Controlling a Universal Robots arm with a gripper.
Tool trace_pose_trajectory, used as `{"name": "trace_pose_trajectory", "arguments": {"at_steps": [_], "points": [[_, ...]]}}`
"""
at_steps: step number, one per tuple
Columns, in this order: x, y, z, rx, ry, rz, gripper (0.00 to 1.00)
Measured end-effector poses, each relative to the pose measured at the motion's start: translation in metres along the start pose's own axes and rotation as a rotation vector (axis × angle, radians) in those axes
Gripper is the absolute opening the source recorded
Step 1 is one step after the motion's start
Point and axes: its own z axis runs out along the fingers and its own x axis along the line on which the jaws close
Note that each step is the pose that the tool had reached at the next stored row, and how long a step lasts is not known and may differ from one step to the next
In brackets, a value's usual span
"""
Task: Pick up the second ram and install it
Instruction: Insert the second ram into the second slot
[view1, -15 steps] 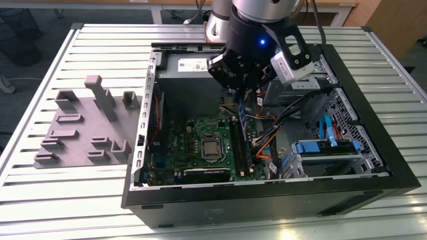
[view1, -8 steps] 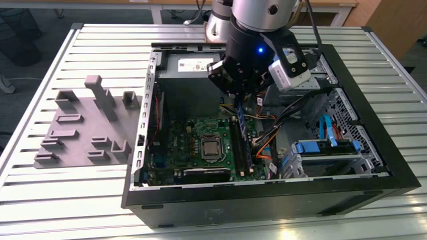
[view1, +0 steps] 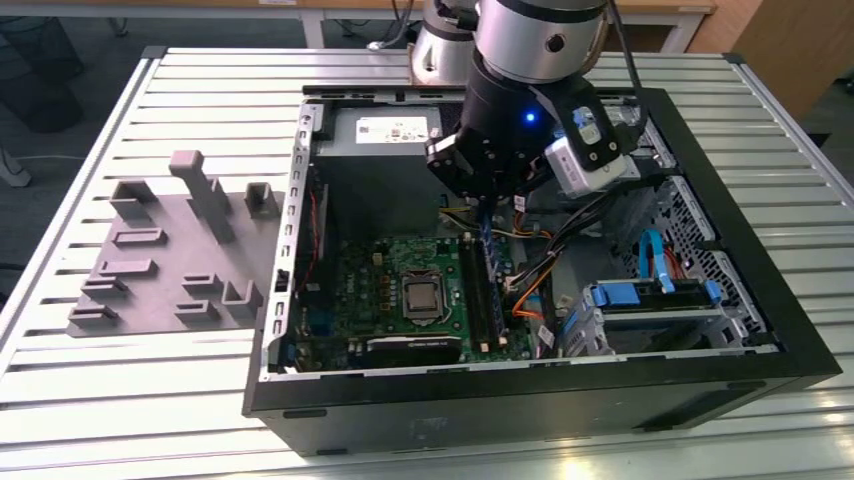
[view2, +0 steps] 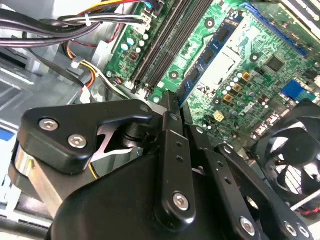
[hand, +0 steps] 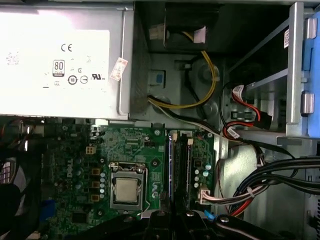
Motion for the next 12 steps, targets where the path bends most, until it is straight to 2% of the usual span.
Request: {"name": "trace_pose_trajectory", "arguments": {"at_steps": [7, 12], "points": [[-0.0001, -0.0001, 0.0085, -0.0006, -0.0111, 0.024, 0.14], [0.0035, -0.0001, 0.0172, -0.0009, -0.0120, 0.036, 0.14]]}}
